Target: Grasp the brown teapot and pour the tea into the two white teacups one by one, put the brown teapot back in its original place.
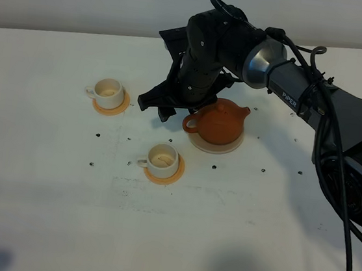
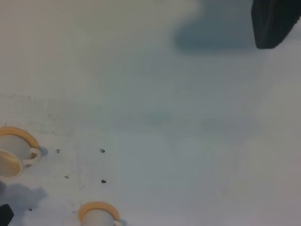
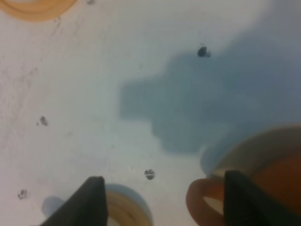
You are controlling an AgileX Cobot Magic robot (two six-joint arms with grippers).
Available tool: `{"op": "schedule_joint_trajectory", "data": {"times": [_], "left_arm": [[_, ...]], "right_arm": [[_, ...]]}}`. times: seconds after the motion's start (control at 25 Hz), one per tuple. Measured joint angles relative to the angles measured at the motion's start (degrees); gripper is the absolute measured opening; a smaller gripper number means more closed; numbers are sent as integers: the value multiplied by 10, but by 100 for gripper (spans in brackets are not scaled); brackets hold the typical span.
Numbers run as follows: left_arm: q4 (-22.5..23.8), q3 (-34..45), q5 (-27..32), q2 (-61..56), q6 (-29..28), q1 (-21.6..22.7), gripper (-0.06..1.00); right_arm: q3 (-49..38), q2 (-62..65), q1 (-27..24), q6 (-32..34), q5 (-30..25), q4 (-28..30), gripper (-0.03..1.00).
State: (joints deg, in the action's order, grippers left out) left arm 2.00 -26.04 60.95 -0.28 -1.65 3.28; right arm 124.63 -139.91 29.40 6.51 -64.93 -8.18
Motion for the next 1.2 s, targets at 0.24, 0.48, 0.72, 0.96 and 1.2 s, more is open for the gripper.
{"op": "schedule_joint_trajectory", "data": {"times": [0.24, 0.48, 0.72, 0.96, 1.2], "left_arm": [[0, 0, 0, 0, 0, 0, 35], [0, 0, 0, 0, 0, 0, 35], [0, 0, 0, 0, 0, 0, 35], [0, 0, 0, 0, 0, 0, 35], [0, 0, 0, 0, 0, 0, 35]], "right_arm": [[0, 0, 0, -4, -2, -5, 52], [0, 0, 0, -6, -9, -5, 52], [0, 1, 0, -6, -20, 0, 52], [0, 1, 0, -6, -23, 6, 52], [0, 1, 0, -6, -23, 7, 52]]}}
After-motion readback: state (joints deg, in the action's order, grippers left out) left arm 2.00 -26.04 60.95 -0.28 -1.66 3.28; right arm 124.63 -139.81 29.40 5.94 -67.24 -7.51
